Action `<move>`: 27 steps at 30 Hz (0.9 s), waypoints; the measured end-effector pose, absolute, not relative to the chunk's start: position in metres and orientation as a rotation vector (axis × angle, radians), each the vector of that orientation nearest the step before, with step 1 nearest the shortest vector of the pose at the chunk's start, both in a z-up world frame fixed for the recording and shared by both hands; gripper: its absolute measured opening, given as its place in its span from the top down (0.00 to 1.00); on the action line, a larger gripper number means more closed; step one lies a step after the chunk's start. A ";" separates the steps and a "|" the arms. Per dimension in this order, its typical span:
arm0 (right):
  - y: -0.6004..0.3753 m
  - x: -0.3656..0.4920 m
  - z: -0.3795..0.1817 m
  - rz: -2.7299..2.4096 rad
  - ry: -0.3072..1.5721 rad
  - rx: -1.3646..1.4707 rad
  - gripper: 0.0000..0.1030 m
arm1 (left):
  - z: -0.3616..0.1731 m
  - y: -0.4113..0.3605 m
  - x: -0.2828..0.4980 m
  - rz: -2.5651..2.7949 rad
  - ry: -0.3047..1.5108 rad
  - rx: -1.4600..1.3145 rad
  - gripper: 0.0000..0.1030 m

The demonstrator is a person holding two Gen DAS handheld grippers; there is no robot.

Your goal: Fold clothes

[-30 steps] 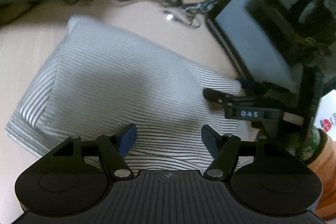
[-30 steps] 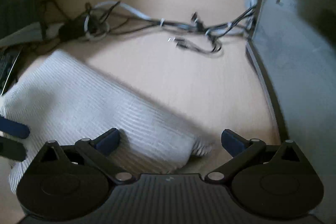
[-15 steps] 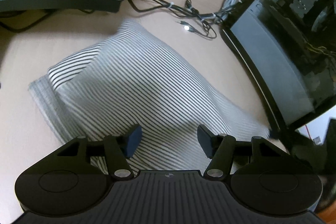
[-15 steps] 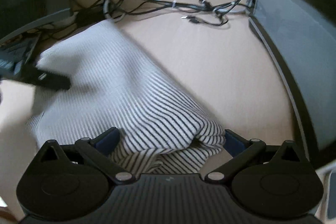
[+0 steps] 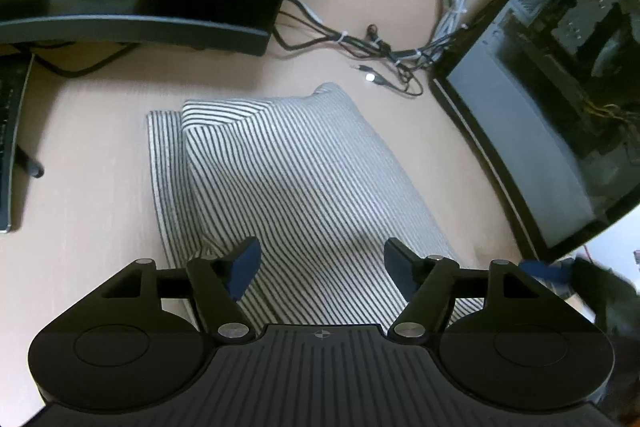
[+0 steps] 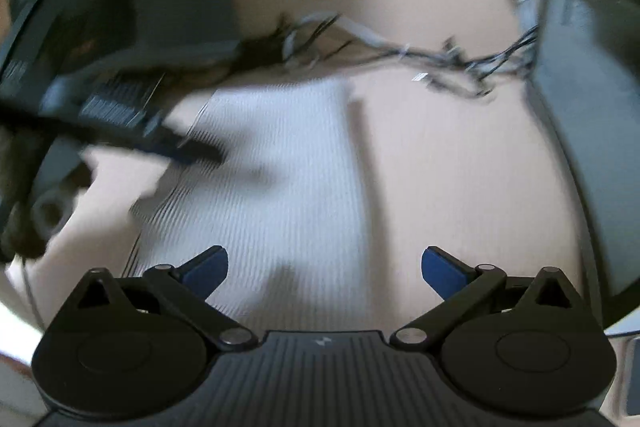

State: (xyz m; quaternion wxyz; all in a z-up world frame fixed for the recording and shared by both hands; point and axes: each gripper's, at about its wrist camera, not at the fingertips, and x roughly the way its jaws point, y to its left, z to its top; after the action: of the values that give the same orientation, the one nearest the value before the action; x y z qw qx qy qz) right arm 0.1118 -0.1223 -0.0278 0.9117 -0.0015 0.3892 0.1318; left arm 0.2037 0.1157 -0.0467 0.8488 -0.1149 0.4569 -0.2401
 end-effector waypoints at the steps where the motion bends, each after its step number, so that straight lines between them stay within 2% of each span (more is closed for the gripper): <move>1: -0.128 0.113 -0.022 0.250 0.782 0.002 0.00 | -0.044 0.116 0.201 -0.520 0.959 -0.246 0.31; 2: -0.132 0.115 -0.019 0.239 0.768 0.012 0.00 | -0.042 0.115 0.198 -0.535 0.954 -0.247 0.32; 4: -0.140 0.119 -0.013 0.221 0.741 0.032 0.08 | -0.039 0.111 0.191 -0.577 0.948 -0.244 0.37; 6: -0.141 0.120 -0.013 0.239 0.745 0.055 0.40 | -0.038 0.106 0.185 -0.621 0.950 -0.246 0.39; 8: -0.135 0.122 -0.020 0.261 0.772 0.059 0.52 | -0.044 0.101 0.182 -0.630 0.966 -0.232 0.39; 9: -0.132 0.123 -0.024 0.276 0.790 0.060 0.55 | -0.048 0.099 0.182 -0.620 0.979 -0.222 0.39; 14: -0.115 0.121 -0.055 0.309 0.883 0.011 0.54 | -0.071 0.105 0.184 -0.567 1.029 -0.219 0.42; 22: -0.113 0.114 -0.062 0.281 0.871 -0.013 0.52 | -0.073 0.107 0.181 -0.565 1.020 -0.210 0.42; 25: -0.113 0.111 -0.064 0.258 0.868 -0.014 0.48 | -0.074 0.115 0.176 -0.549 1.018 -0.214 0.42; 27: -0.116 0.108 -0.063 0.225 0.871 -0.011 0.39 | -0.073 0.122 0.172 -0.537 1.012 -0.215 0.41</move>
State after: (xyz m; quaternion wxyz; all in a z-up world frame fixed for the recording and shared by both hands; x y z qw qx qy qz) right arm 0.1076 -0.1157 -0.0630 0.9005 -0.0054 0.4210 0.1087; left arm 0.1717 0.1222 -0.0734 0.8349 -0.1013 0.4779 -0.2535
